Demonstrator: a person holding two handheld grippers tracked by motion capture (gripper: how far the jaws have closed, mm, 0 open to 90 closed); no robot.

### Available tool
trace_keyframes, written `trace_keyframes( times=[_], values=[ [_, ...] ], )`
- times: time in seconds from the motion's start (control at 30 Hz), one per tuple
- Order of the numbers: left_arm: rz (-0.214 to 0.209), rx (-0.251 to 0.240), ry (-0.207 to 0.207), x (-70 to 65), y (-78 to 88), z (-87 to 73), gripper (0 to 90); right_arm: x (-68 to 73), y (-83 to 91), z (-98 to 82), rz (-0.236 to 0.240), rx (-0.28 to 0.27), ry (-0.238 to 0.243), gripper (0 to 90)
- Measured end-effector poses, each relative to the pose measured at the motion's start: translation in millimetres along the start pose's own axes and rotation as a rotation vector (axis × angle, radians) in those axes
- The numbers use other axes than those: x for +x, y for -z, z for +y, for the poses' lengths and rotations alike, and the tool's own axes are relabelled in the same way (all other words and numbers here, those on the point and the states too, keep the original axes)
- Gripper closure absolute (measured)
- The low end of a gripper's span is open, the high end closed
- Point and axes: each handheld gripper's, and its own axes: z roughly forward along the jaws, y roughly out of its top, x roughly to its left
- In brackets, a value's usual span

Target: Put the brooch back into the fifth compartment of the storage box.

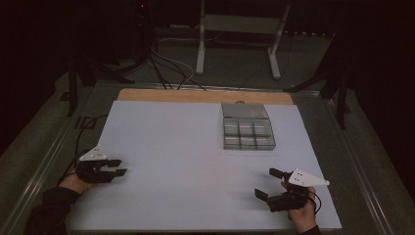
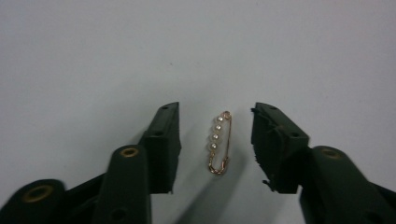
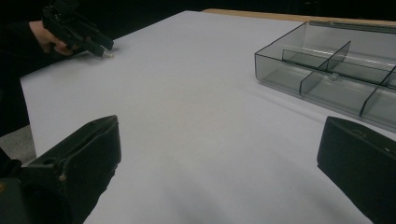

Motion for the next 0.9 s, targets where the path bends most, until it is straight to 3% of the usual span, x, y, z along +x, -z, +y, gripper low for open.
trace_keyframes(
  times=[0.53,0.9],
  values=[
    [-0.022,0.040,-0.019,2.4,-3.4,3.0,86.6,-0.4,0.5,-0.3,-0.003,-0.004,-0.003,0.0],
    [-0.040,0.035,0.005,4.4,-1.1,6.0,88.1,-0.4,1.7,0.0,-0.009,-0.006,-0.005,0.0]
  ],
)
